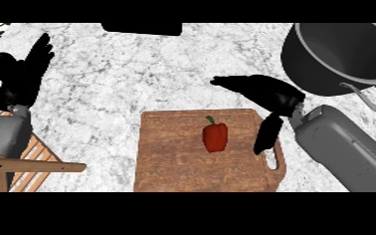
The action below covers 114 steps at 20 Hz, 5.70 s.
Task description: Pick the bell pepper from the cutting board and place it in the pot
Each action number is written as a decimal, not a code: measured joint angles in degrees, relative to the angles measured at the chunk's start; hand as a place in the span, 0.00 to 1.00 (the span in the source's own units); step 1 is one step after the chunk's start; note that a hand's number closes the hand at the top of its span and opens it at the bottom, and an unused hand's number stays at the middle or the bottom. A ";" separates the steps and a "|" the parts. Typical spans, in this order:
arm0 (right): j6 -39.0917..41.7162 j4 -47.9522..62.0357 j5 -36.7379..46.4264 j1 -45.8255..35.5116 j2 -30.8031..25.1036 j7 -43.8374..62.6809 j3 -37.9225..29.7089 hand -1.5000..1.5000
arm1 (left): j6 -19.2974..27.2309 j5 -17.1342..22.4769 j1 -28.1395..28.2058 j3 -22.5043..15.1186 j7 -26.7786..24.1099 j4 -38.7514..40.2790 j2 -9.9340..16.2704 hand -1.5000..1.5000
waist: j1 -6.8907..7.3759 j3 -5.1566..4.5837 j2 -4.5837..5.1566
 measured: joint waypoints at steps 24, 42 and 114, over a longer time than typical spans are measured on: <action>-1.53 -0.45 6.24 2.10 7.63 14.28 6.51 0.00 | -1.00 0.39 -1.16 -0.60 -3.82 4.89 -0.51 0.50 | -0.03 0.19 0.29; -4.05 4.33 13.18 2.39 9.28 8.41 10.55 1.00 | -0.60 1.68 -3.11 -2.15 -5.37 7.16 -0.70 0.50 | 0.95 0.20 0.62; -43.04 18.35 27.55 6.57 -2.21 7.22 -34.94 0.00 | 0.89 5.02 -5.51 -4.83 -5.24 5.53 -1.18 0.50 | 2.58 0.53 2.23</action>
